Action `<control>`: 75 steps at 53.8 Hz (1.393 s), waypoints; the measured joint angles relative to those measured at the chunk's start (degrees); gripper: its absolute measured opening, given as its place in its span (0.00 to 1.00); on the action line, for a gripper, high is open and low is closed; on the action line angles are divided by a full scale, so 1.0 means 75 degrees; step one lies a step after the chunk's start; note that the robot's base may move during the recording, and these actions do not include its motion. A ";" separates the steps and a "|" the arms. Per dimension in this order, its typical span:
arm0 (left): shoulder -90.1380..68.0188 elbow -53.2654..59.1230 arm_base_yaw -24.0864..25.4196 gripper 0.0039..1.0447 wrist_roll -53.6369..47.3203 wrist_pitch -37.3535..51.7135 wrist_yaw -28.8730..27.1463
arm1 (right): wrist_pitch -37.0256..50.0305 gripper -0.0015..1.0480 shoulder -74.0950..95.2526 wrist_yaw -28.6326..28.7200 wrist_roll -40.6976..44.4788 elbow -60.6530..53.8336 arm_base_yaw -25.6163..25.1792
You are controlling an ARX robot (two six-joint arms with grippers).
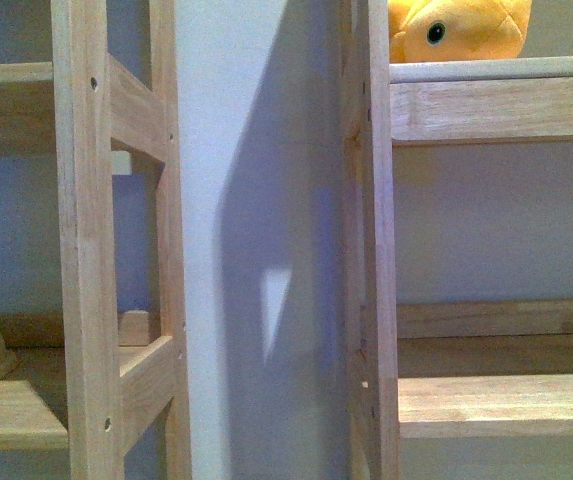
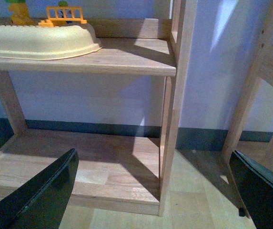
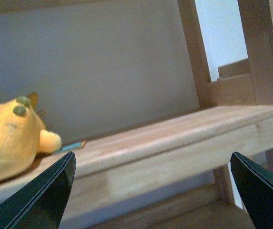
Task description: Put away toys
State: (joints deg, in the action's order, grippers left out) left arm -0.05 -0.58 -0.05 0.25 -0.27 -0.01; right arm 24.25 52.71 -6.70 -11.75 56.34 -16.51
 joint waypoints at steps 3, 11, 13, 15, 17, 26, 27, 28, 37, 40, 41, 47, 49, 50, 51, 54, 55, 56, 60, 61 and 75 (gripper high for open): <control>0.0000 0.0000 0.0000 0.94 0.0000 0.0000 -0.0003 | -0.0020 0.94 -0.0463 0.0283 -0.0192 -0.0574 -0.0262; 0.0000 0.0000 0.0000 0.94 0.0000 0.0000 -0.0003 | -0.0376 0.94 -0.1702 0.1032 -0.0831 -0.1874 -0.0670; 0.0000 0.0000 0.0000 0.94 0.0000 0.0000 -0.0003 | -0.0472 0.94 -0.1979 0.1169 -0.0973 -0.2154 -0.0679; 0.0000 0.0000 0.0000 0.94 0.0000 0.0000 0.0000 | -0.0670 0.94 -0.2343 0.1204 -0.1142 -0.2530 -0.0641; 0.0000 0.0000 0.0000 0.94 0.0000 0.0000 -0.0003 | -0.0711 0.94 -0.2626 0.1090 -0.1174 -0.2847 -0.0539; 0.0000 0.0000 0.0000 0.94 0.0000 0.0000 0.0000 | -0.1221 0.94 -0.3984 0.0321 -0.1413 -0.4339 0.0358; 0.0000 0.0000 0.0000 0.94 0.0000 0.0000 -0.0003 | -0.1268 0.94 -0.4135 0.0198 -0.1413 -0.4500 0.0501; 0.0000 0.0000 0.0000 0.94 0.0000 0.0000 -0.0003 | -0.1297 0.94 -0.4211 0.0140 -0.1413 -0.4578 0.0580; 0.0000 0.0000 0.0000 0.94 0.0000 0.0000 -0.0003 | -0.1612 0.94 -0.5214 -0.0277 -0.1317 -0.5528 0.1778; 0.0000 0.0000 0.0000 0.94 0.0000 0.0000 0.0000 | -0.1632 0.94 -0.5281 -0.0286 -0.1276 -0.5625 0.1883; 0.0000 0.0000 0.0000 0.94 0.0000 0.0000 0.0000 | -0.1635 0.94 -0.5281 -0.0291 -0.1265 -0.5630 0.1903; 0.0000 0.0000 0.0000 0.94 0.0000 0.0000 -0.0003 | -0.1635 0.94 -0.5310 -0.0335 -0.1259 -0.5636 0.1932; 0.0000 0.0000 0.0000 0.94 0.0000 0.0000 -0.0003 | -0.1635 0.94 -0.5319 -0.0335 -0.1256 -0.5636 0.1938; 0.0000 0.0000 0.0000 0.94 0.0000 0.0000 -0.0003 | -0.1635 0.94 -0.5324 -0.0338 -0.1256 -0.5636 0.1938; 0.0000 0.0000 0.0000 0.94 0.0000 0.0000 -0.0003 | -0.1635 0.94 -0.5324 -0.0338 -0.1259 -0.5636 0.1938; 0.0000 0.0000 0.0000 0.94 0.0000 0.0000 -0.0003 | -0.1635 0.94 -0.5324 -0.0335 -0.1256 -0.5636 0.1938; 0.0000 0.0000 0.0000 0.94 0.0000 0.0000 0.0000 | -0.1635 0.94 -0.5324 -0.0338 -0.1256 -0.5636 0.1938; 0.0000 0.0000 0.0000 0.94 0.0000 0.0000 -0.0003 | -0.1635 0.94 -0.5324 -0.0335 -0.1256 -0.5636 0.1938; 0.0000 0.0000 0.0000 0.94 0.0000 0.0000 -0.0003 | -0.1635 0.94 -0.5327 -0.0338 -0.1256 -0.5636 0.1938; 0.0000 0.0000 0.0000 0.94 0.0000 0.0000 -0.0003 | -0.1635 0.94 -0.5327 -0.0338 -0.1256 -0.5636 0.1938; 0.0000 0.0000 0.0000 0.94 0.0000 0.0000 0.0003 | -0.3672 0.54 -0.5668 0.0886 0.1148 -0.5753 0.2189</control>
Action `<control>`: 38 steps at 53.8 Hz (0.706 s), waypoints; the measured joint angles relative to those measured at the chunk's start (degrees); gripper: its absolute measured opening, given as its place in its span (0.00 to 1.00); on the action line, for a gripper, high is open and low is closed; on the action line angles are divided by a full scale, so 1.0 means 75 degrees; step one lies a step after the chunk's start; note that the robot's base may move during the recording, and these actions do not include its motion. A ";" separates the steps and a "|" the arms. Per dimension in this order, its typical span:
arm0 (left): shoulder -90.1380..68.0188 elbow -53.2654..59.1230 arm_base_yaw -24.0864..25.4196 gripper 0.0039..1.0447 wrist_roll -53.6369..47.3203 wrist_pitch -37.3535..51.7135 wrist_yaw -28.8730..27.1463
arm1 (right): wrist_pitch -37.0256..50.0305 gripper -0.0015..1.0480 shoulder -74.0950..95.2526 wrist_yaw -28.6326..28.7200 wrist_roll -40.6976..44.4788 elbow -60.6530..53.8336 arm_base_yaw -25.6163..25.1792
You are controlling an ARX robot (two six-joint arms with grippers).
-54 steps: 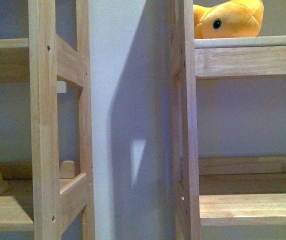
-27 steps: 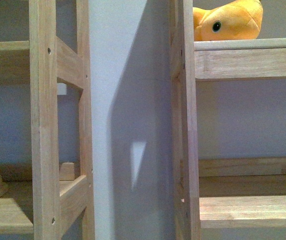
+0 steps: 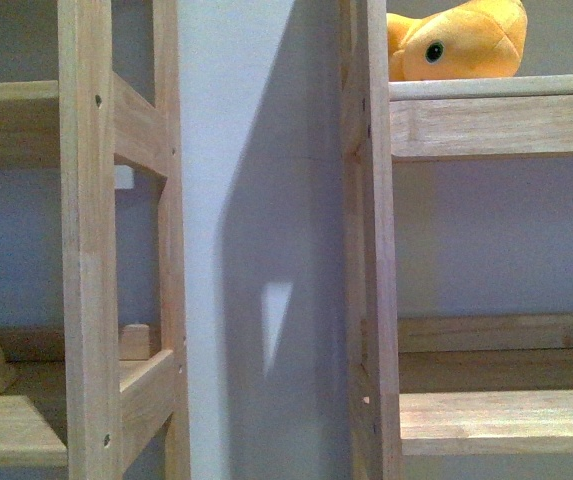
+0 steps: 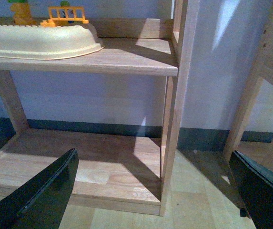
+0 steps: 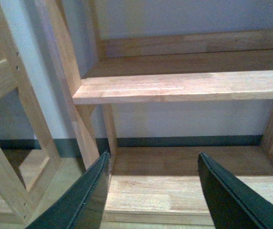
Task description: Put away toys
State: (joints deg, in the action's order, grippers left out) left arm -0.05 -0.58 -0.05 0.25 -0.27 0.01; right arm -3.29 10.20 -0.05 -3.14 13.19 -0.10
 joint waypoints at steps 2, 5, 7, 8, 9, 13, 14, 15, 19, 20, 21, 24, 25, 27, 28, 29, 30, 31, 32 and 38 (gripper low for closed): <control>0.0000 0.0000 0.0000 0.94 0.0000 0.0000 -0.0003 | 0.0032 0.47 -0.0085 0.0015 0.0119 -0.0108 0.0006; 0.0000 0.0000 0.0000 0.94 0.0000 0.0000 -0.0003 | 0.0073 0.41 -0.0149 0.0012 0.0181 -0.0210 0.0003; 0.0000 0.0000 0.0000 0.94 0.0000 0.0000 -0.0006 | 0.0105 0.34 -0.0213 0.0015 0.0221 -0.0318 0.0003; 0.0000 0.0000 0.0000 0.94 0.0000 0.0000 -0.0006 | 0.0117 0.32 -0.0230 0.0012 0.0236 -0.0344 0.0003; 0.0000 0.0000 0.0000 0.94 0.0000 0.0000 -0.0006 | 0.0131 0.29 -0.0259 0.0012 0.0245 -0.0396 0.0003; 0.0000 0.0000 0.0000 0.94 0.0000 0.0000 -0.0003 | 0.0169 0.19 -0.0350 0.0012 0.0289 -0.0548 0.0006; 0.0000 0.0000 0.0000 0.94 0.0000 0.0000 -0.0003 | 0.0187 0.16 -0.0379 0.0012 0.0291 -0.0595 0.0003; 0.0000 0.0000 0.0000 0.94 0.0000 0.0000 -0.0003 | 0.0192 0.13 -0.0405 0.0012 0.0315 -0.0632 0.0003; 0.0000 0.0000 0.0000 0.94 0.0000 0.0000 -0.0006 | 0.0233 0.03 -0.0484 0.0012 0.0347 -0.0743 0.0003; 0.0000 0.0000 0.0000 0.94 0.0000 0.0000 -0.0006 | 0.0239 0.03 -0.0507 0.0012 0.0373 -0.0775 0.0003; 0.0000 0.0000 0.0000 0.94 0.0000 0.0000 -0.0006 | 0.0251 0.04 -0.0533 0.0012 0.0367 -0.0807 0.0003; 0.0000 0.0000 0.0000 0.94 0.0000 0.0000 -0.0006 | 0.0271 0.03 -0.0595 0.0015 0.0370 -0.0889 0.0006; 0.0000 0.0000 0.0000 0.94 0.0000 0.0000 -0.0003 | 0.0280 0.03 -0.0606 0.0012 0.0370 -0.0903 0.0003; 0.0000 0.0000 0.0000 0.94 0.0000 0.0000 -0.0003 | 0.0289 0.03 -0.0647 0.0012 0.0370 -0.0965 0.0003; 0.0000 0.0000 0.0000 0.94 0.0000 0.0000 -0.0003 | 0.0289 0.03 -0.0662 0.0012 0.0370 -0.0982 0.0003; 0.0000 0.0000 0.0000 0.94 0.0000 0.0000 -0.0006 | 0.0291 0.03 -0.0679 0.0012 0.0370 -0.1005 0.0003; 0.0000 0.0000 0.0000 0.94 0.0000 0.0000 -0.0006 | 0.0300 0.03 -0.0694 0.0012 0.0370 -0.1035 0.0003; 0.0000 0.0000 0.0000 0.94 0.0000 0.0000 -0.0006 | 0.0309 0.03 -0.0717 0.0012 0.0370 -0.1061 0.0003; 0.0000 0.0000 0.0000 0.94 0.0000 0.0000 -0.0006 | 0.0315 0.03 -0.0723 0.0012 0.0370 -0.1072 0.0003; 0.0000 0.0000 0.0000 0.94 0.0000 0.0000 -0.0003 | 0.0341 0.03 -0.0810 0.0012 0.0370 -0.1163 0.0003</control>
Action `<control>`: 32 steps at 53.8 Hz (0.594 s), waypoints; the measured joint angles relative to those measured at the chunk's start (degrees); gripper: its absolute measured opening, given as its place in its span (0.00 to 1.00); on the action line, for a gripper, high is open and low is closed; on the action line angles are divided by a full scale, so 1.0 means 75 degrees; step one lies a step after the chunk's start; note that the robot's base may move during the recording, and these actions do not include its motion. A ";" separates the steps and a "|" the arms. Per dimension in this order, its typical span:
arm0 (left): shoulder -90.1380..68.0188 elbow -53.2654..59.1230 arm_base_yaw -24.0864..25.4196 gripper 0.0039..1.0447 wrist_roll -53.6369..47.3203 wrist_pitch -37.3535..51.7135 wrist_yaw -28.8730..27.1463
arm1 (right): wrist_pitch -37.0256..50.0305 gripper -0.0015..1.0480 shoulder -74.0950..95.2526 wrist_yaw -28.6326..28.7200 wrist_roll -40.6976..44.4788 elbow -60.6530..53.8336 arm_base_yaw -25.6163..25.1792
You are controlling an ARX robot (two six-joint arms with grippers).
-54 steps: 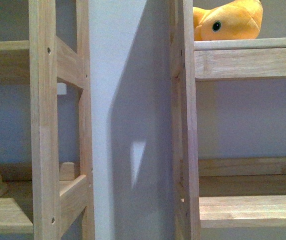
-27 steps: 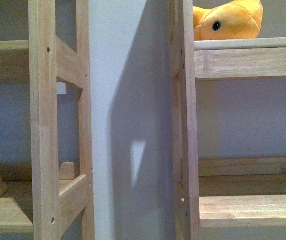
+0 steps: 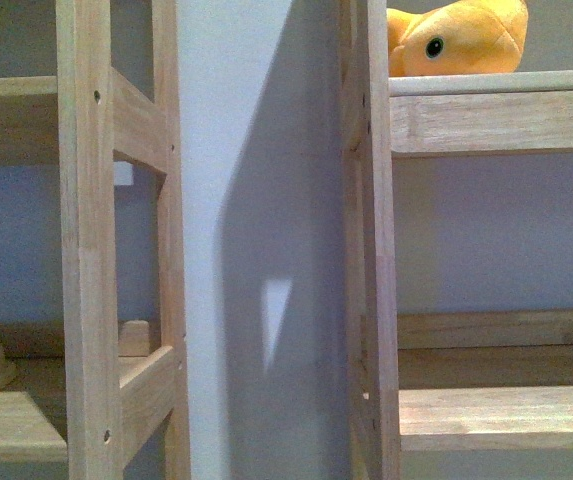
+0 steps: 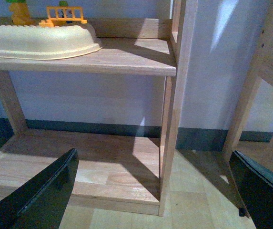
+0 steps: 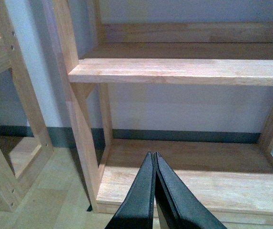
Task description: Put away toys
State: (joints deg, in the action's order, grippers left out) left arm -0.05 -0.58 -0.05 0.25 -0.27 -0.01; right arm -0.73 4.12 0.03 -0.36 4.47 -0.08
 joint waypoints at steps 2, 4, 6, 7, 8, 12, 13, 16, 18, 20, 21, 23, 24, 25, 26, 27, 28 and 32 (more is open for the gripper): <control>0.0000 0.0000 0.0000 0.94 0.0000 0.0000 -0.0003 | 0.0006 0.03 -0.0035 0.0000 0.0000 -0.0041 0.0000; 0.0000 0.0000 0.0000 0.94 0.0000 0.0000 -0.0003 | 0.0006 0.03 -0.0052 0.0000 0.0000 -0.0064 0.0000; 0.0000 0.0000 0.0000 0.94 0.0000 0.0000 -0.0003 | 0.0009 0.03 -0.0067 0.0000 0.0000 -0.0079 0.0000; 0.0000 0.0000 0.0000 0.94 0.0000 0.0000 -0.0003 | 0.0015 0.03 -0.0079 0.0000 0.0000 -0.0090 0.0000; 0.0000 0.0000 0.0000 0.94 0.0000 0.0000 -0.0003 | 0.0023 0.03 -0.0093 0.0000 0.0000 -0.0105 0.0000; 0.0000 0.0000 0.0000 0.94 0.0000 0.0000 -0.0003 | 0.0038 0.03 -0.0143 0.0000 0.0000 -0.0169 0.0000; 0.0000 0.0000 0.0000 0.94 0.0000 0.0000 -0.0003 | 0.0035 0.03 -0.0154 0.0000 0.0000 -0.0187 0.0000; 0.0000 0.0000 0.0000 0.94 0.0000 0.0000 -0.0003 | 0.0038 0.03 -0.0166 0.0000 0.0000 -0.0219 0.0000; 0.0000 0.0000 0.0000 0.94 0.0000 0.0000 0.0000 | 0.0041 0.03 -0.0184 0.0000 0.0000 -0.0239 0.0000; 0.0000 0.0000 0.0000 0.94 0.0000 0.0000 -0.0003 | 0.0064 0.03 -0.0306 0.0000 0.0000 -0.0344 0.0000; 0.0000 0.0000 0.0000 0.94 0.0000 0.0000 -0.0003 | 0.0067 0.03 -0.0338 0.0000 0.0003 -0.0379 0.0000; 0.0000 0.0000 0.0000 0.94 0.0000 0.0000 -0.0003 | 0.0064 0.03 -0.0449 0.0000 0.0003 -0.0484 0.0003; 0.0000 0.0000 0.0000 0.94 0.0000 0.0000 -0.0003 | 0.0058 0.03 -0.0455 0.0009 0.0003 -0.0484 0.0000; 0.0000 0.0000 0.0000 0.94 0.0000 0.0000 -0.0003 | 0.0067 0.03 -0.0455 0.0000 0.0000 -0.0484 0.0003; 0.0000 0.0000 0.0000 0.94 0.0000 0.0000 0.0000 | 0.0073 0.03 -0.0458 0.0003 0.0003 -0.0484 0.0000; 0.0000 0.0000 0.0000 0.94 0.0000 0.0000 0.0000 | 0.0070 0.03 -0.0460 0.0000 0.0003 -0.0484 0.0000; 0.0000 0.0000 0.0000 0.94 0.0000 0.0000 0.0000 | 0.0073 0.03 -0.0475 0.0000 0.0003 -0.0484 0.0000; 0.0000 0.0000 0.0000 0.94 0.0000 0.0000 -0.0003 | 0.0073 0.03 -0.0487 0.0000 0.0003 -0.0484 0.0000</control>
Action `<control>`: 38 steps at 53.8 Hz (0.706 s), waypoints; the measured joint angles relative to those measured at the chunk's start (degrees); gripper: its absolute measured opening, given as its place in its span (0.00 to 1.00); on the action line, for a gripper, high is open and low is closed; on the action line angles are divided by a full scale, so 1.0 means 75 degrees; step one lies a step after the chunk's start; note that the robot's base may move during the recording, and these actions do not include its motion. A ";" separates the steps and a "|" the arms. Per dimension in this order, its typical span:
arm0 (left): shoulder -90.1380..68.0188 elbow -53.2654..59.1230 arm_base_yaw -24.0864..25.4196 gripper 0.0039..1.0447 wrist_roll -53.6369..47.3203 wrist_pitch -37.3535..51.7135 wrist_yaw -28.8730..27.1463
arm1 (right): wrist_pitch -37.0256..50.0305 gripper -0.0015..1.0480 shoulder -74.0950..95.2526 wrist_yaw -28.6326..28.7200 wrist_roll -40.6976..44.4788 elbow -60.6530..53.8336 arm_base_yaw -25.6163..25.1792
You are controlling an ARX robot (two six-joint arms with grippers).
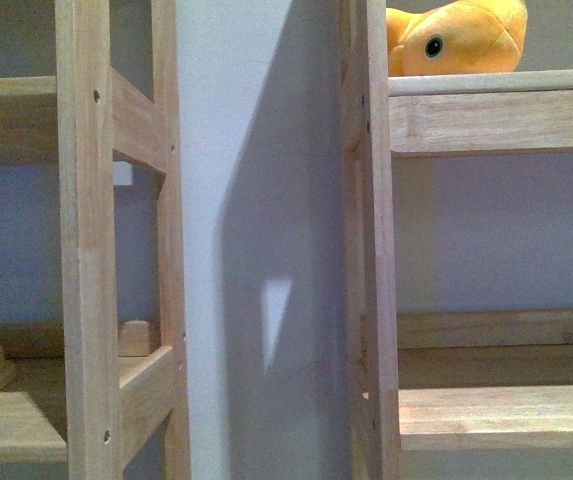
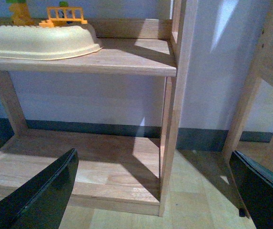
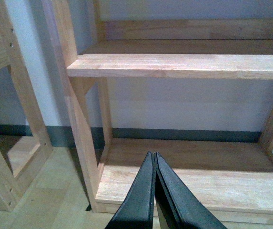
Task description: Put away toys
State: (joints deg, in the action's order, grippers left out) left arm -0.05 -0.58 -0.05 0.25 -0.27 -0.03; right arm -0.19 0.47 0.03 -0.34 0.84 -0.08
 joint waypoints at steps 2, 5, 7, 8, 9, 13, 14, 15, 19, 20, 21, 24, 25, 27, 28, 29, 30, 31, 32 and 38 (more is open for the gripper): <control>0.0000 0.0000 0.0000 0.94 0.0000 0.0000 0.0000 | 0.0000 0.03 0.0000 0.0003 0.0000 0.0000 0.0000; 0.0000 0.0000 0.0000 0.94 0.0000 0.0000 0.0000 | 0.0000 0.03 -0.0006 0.0003 0.0000 0.0000 0.0000; 0.0000 0.0000 0.0000 0.94 0.0000 0.0000 0.0003 | 0.0000 0.03 -0.0006 0.0000 0.0000 0.0000 0.0000; 0.0000 0.0000 0.0000 0.94 0.0000 0.0000 0.0000 | 0.0000 0.03 -0.0006 0.0000 0.0000 0.0000 0.0000; 0.0000 0.0000 0.0000 0.94 0.0000 0.0000 0.0000 | 0.0000 0.04 -0.0006 0.0000 0.0006 0.0000 0.0000; 0.0000 0.0000 0.0000 0.94 0.0000 0.0000 0.0000 | 0.0000 0.14 -0.0006 0.0003 0.0009 0.0000 0.0000; 0.0000 0.0000 0.0000 0.94 0.0000 0.0000 0.0000 | 0.0000 0.17 -0.0006 0.0003 0.0009 0.0000 0.0000; 0.0000 0.0000 0.0000 0.94 0.0000 0.0000 0.0000 | 0.0000 0.20 -0.0006 0.0003 0.0009 0.0000 0.0000; 0.0000 0.0000 0.0000 0.94 0.0000 0.0000 0.0000 | 0.0000 0.30 -0.0006 0.0003 0.0009 0.0000 0.0000; 0.0000 0.0000 0.0000 0.94 0.0000 0.0000 0.0000 | 0.0000 0.33 -0.0006 0.0003 0.0009 0.0000 0.0000; 0.0000 0.0000 0.0000 0.94 0.0000 0.0000 0.0000 | 0.0000 0.37 -0.0006 0.0003 0.0009 0.0000 0.0000; 0.0000 0.0000 0.0000 0.94 0.0000 0.0000 0.0000 | 0.0000 0.45 -0.0006 0.0003 0.0009 0.0000 0.0000; 0.0000 0.0000 0.0000 0.94 0.0000 0.0000 0.0000 | 0.0000 0.48 -0.0006 0.0003 0.0009 0.0000 0.0000; 0.0000 0.0000 0.0000 0.94 0.0000 0.0000 0.0000 | 0.0000 0.53 -0.0006 0.0003 0.0009 0.0000 0.0000; 0.0000 0.0000 0.0000 0.94 0.0000 0.0000 0.0000 | 0.0000 0.56 -0.0006 0.0000 0.0009 0.0000 0.0000; 0.0000 0.0000 0.0000 0.94 0.0000 0.0000 0.0000 | 0.0000 0.59 -0.0006 0.0003 0.0009 0.0000 0.0000; 0.0000 0.0000 0.0000 0.94 0.0000 0.0000 0.0000 | 0.0000 0.61 -0.0006 0.0000 0.0009 0.0000 0.0000; 0.0000 0.0000 0.0000 0.94 0.0000 0.0000 0.0000 | 0.0000 0.64 -0.0006 0.0003 0.0009 0.0000 0.0000; 0.0000 0.0000 0.0000 0.94 0.0000 0.0000 0.0000 | 0.0000 0.67 -0.0006 0.0003 0.0009 0.0000 0.0000; 0.0000 0.0000 0.0000 0.94 0.0000 0.0000 0.0000 | 0.0000 0.85 -0.0006 0.0003 0.0009 0.0000 0.0000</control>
State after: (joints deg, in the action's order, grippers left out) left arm -0.05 -0.58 -0.05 0.25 -0.27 -0.03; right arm -0.19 0.43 0.05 -0.27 0.84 -0.08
